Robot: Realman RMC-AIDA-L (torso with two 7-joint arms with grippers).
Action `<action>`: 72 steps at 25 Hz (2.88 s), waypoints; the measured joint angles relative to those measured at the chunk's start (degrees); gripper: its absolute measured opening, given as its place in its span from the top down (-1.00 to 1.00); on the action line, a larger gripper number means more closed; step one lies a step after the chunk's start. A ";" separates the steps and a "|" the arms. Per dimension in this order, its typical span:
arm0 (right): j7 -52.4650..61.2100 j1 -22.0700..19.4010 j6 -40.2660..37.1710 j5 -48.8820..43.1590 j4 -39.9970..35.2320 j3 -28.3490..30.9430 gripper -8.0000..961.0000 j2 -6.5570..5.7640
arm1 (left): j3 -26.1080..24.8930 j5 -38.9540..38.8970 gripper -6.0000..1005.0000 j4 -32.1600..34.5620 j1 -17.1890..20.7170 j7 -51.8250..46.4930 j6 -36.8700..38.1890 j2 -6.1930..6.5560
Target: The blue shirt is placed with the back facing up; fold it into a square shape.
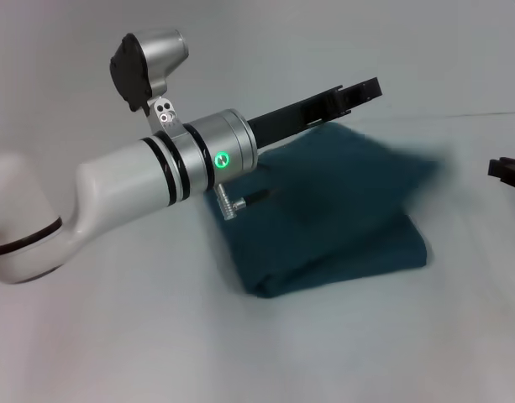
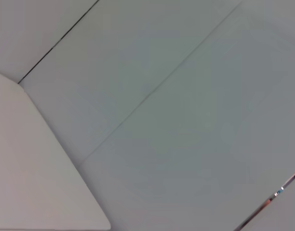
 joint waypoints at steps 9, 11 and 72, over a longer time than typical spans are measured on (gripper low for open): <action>4.70 0.37 -2.26 -2.36 -0.50 0.35 0.59 -0.75 | 0.13 -1.80 0.32 2.22 3.95 1.43 2.56 0.20; 6.99 0.43 -3.55 -2.38 -0.56 0.70 0.55 -1.56 | -0.01 -1.58 0.17 3.62 5.80 2.64 3.24 0.42; 28.86 8.90 -11.48 -4.30 11.23 0.79 0.90 -3.63 | -21.50 30.69 -0.91 10.23 19.74 16.52 18.34 2.86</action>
